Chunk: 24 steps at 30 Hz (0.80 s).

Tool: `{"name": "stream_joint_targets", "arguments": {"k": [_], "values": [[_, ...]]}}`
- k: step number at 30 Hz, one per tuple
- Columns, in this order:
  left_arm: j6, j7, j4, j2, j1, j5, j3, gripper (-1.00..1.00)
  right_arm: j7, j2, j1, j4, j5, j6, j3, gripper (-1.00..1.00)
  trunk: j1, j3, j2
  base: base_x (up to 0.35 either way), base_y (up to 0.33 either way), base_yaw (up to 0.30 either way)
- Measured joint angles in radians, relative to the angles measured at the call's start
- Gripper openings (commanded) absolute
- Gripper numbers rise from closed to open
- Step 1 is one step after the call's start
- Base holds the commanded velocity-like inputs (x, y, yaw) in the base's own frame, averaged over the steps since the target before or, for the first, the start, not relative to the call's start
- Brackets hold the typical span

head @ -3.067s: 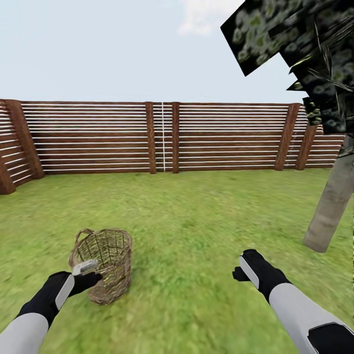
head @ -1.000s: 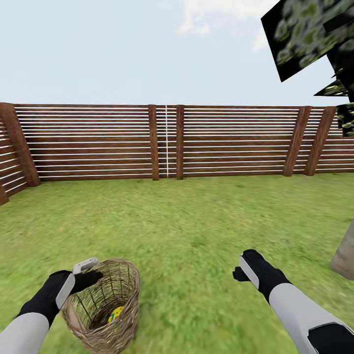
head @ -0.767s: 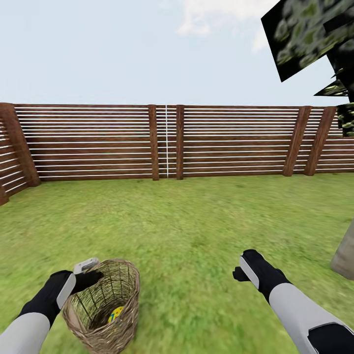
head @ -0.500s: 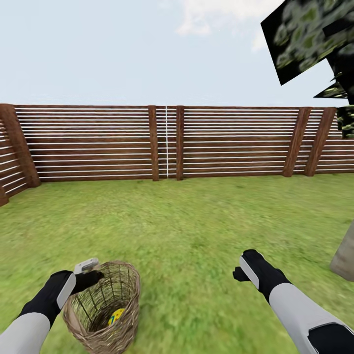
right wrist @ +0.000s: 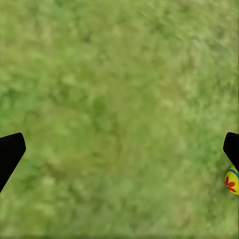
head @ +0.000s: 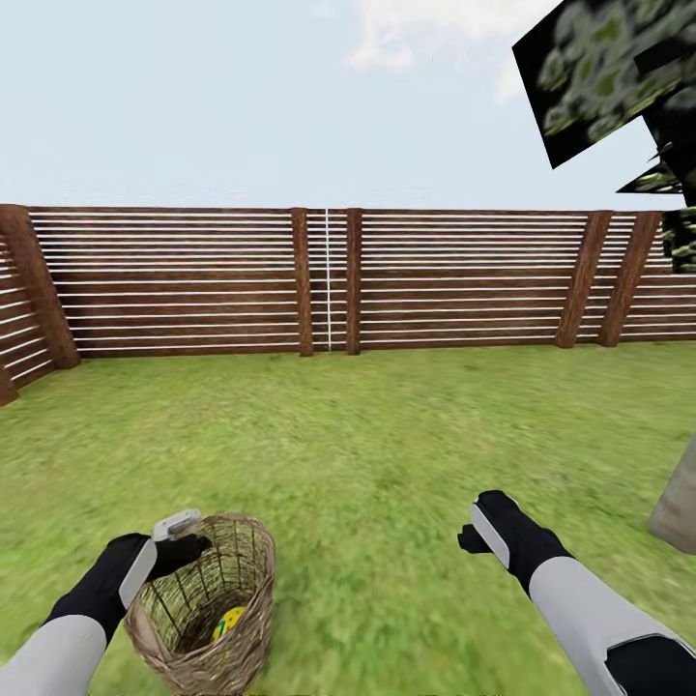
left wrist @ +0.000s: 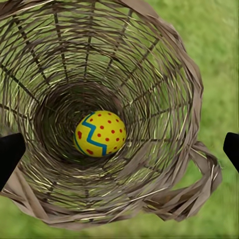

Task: Take the three Easter eggs out of the wicker basket on the lawn in the garden, then place them on the lawn next to a single tree (choose any tree) so that all three eggs are next to the same tree and none are left in the basket.

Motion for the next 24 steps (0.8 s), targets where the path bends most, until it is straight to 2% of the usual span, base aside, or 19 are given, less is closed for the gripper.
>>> {"name": "stream_joint_targets", "arguments": {"k": [16,24], "values": [[0.002,0.006,0.000,-0.001,0.000,-0.001,0.000,1.00,0.000,0.000,0.000,0.000,0.000,0.000,-0.001,1.00,0.061,-0.050,-0.112,0.001,0.000,0.000],[0.000,0.004,0.000,-0.021,0.000,0.000,0.000,1.00,0.000,0.000,0.000,0.000,0.000,0.000,-0.001,1.00,0.091,-0.075,-0.168,0.264,0.000,0.000]]}}
